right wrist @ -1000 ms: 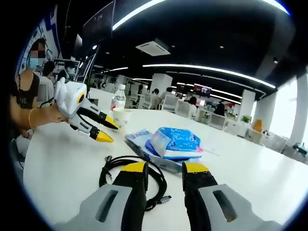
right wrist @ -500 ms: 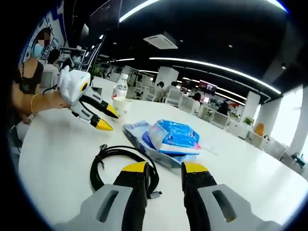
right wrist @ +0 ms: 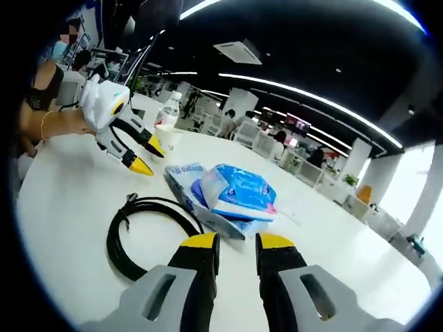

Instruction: Arrange the tabletop items into an orderly group along one side of the table until the central work area is clear of visible clutter.

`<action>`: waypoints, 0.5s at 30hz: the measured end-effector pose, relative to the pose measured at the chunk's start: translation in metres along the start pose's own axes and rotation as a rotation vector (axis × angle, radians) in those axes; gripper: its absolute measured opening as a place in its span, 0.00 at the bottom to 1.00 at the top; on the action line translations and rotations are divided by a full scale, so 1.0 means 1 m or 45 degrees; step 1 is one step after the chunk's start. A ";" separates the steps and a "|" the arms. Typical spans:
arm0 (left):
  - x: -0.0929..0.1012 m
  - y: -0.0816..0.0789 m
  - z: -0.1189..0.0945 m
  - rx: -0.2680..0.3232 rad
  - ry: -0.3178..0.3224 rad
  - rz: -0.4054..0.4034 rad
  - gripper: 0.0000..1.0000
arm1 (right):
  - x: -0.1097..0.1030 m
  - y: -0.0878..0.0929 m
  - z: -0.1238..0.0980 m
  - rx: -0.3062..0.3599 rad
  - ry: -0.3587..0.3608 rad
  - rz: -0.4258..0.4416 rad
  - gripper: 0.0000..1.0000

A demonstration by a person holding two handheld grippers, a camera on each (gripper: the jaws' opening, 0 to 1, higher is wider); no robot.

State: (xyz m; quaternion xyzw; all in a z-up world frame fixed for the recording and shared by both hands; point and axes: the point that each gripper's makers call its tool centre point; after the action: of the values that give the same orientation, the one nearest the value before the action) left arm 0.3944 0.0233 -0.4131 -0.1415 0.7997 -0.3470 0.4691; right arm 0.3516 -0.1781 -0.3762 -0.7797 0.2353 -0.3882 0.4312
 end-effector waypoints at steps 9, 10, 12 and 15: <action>-0.006 -0.003 0.011 0.013 -0.002 -0.005 0.24 | 0.000 0.005 0.010 -0.033 -0.028 -0.049 0.16; -0.006 -0.002 0.012 0.013 0.001 -0.011 0.24 | 0.000 0.006 0.010 -0.035 -0.028 -0.052 0.15; -0.002 -0.002 0.013 0.014 0.022 -0.032 0.24 | 0.001 0.007 0.011 -0.039 -0.030 -0.056 0.14; -0.002 -0.001 0.016 0.026 0.012 -0.049 0.23 | 0.003 0.007 0.013 -0.035 -0.032 -0.048 0.12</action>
State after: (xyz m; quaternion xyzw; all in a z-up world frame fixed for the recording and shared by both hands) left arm 0.4090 0.0163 -0.4163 -0.1504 0.7956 -0.3647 0.4598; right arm 0.3638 -0.1779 -0.3853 -0.7947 0.2204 -0.3832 0.4160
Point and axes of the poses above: the point that each gripper's makers call its tool centre point, and the gripper's own axes: z roughly forward along the fingers, x roughly to its right, y roughly out of its underside, and after that the axes turned 7 degrees about -y, right-handed
